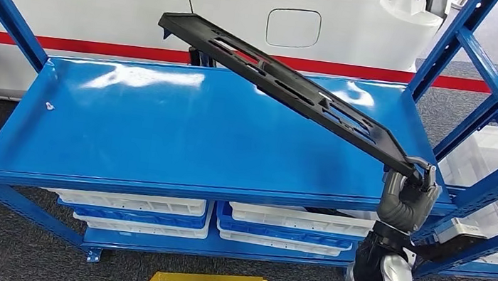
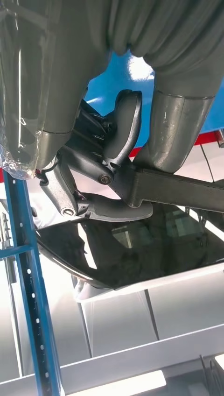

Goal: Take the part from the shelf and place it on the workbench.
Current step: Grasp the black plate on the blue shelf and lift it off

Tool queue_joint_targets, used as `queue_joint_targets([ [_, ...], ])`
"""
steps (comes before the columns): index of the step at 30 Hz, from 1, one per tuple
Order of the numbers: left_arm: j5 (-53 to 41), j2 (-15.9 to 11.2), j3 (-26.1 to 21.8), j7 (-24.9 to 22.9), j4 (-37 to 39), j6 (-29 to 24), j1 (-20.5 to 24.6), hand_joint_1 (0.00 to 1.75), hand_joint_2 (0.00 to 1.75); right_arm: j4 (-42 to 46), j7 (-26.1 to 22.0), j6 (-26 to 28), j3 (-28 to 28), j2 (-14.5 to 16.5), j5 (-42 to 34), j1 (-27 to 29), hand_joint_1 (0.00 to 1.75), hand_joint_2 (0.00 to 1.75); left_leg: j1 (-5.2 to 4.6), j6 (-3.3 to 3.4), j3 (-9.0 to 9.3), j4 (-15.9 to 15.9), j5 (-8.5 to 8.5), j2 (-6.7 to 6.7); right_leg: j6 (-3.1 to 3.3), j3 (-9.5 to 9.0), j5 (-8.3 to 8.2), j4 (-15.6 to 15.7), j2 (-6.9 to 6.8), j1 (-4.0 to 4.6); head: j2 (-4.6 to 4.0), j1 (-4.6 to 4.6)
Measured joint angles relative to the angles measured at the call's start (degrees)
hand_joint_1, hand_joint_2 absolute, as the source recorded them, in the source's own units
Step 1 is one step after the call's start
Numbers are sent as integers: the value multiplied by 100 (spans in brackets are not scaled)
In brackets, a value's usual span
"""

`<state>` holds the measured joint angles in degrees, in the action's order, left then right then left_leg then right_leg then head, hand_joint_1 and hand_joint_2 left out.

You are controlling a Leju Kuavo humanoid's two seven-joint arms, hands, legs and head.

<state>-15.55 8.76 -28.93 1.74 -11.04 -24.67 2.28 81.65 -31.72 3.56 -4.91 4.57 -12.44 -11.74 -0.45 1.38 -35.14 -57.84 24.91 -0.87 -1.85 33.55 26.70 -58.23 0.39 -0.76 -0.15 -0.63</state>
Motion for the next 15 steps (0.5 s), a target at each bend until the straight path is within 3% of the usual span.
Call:
queue_joint_targets([
  [15, -68, 98, -84, 52, 0, -108, -1, 0, 175, 807, -107, -116, -205, 316, -654, 159, 175, 175, 0, 0, 0, 0, 0, 1, 0, 1, 0, 0, 0, 0, 0, -1],
])
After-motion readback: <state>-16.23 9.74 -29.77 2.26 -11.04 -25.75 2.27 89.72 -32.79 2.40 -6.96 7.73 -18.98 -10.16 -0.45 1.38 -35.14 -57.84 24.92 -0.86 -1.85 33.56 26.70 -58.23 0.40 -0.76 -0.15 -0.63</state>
